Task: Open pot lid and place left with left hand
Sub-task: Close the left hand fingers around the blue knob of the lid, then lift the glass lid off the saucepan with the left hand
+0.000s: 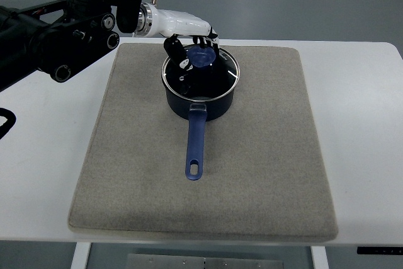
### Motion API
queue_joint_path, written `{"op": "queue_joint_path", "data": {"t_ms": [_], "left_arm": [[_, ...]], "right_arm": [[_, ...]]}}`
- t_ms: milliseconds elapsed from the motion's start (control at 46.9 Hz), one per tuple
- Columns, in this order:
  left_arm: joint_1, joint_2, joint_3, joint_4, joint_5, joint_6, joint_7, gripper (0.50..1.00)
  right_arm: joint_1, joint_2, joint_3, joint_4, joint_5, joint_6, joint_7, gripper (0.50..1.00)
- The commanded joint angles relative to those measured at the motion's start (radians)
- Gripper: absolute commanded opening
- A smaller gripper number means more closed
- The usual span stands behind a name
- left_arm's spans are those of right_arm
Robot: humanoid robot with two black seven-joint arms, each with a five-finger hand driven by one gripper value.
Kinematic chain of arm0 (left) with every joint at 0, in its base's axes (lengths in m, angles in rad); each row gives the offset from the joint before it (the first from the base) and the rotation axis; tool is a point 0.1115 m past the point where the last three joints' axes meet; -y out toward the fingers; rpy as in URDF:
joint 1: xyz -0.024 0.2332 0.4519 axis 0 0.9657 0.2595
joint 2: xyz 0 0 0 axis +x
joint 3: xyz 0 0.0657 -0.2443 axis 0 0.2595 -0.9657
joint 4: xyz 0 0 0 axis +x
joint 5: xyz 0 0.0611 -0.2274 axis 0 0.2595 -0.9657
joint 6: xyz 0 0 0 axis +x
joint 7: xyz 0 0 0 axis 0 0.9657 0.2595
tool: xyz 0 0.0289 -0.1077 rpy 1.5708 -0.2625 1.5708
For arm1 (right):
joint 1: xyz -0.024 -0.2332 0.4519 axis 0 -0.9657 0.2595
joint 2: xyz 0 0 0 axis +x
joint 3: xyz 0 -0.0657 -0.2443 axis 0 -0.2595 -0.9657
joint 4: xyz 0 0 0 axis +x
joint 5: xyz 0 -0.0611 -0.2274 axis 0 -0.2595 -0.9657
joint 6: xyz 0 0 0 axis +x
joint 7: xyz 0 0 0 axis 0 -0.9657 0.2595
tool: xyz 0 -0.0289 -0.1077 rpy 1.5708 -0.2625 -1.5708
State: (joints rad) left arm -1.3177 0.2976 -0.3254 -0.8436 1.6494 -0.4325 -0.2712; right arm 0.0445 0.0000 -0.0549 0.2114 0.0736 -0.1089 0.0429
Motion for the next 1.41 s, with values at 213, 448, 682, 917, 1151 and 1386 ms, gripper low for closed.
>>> {"op": "queue_joint_path", "data": {"t_ms": [213,448,682,917,1151,1386], "left_arm": [[0.0,0.0,-0.001,0.0,0.009,0.001,0.0,0.664],[-0.003,0.0,-0.001,-0.002,0.009,0.001,0.0,0.572],[-0.005,0.0,-0.001,-0.002,0.01,0.003,0.0,0.51],[-0.009,0.0,-0.003,-0.003,0.027,0.003,0.0,0.5],[-0.035,0.002,-0.006,-0.014,0.038,0.001,-0.002,0.5],[-0.063,0.046,-0.006,-0.063,0.04,-0.002,-0.003,0.5]], "right_arm": [[0.0,0.0,0.0,0.0,0.0,0.0,0.0,0.915],[0.0,0.0,0.001,-0.001,0.0,0.0,0.0,0.915],[0.0,0.0,0.0,0.0,0.0,0.0,0.0,0.915],[0.0,0.0,0.001,-0.001,0.0,0.0,0.0,0.915],[0.0,0.0,0.0,0.0,0.0,0.0,0.0,0.915],[0.0,0.0,0.0,0.0,0.0,0.0,0.0,0.915]]}}
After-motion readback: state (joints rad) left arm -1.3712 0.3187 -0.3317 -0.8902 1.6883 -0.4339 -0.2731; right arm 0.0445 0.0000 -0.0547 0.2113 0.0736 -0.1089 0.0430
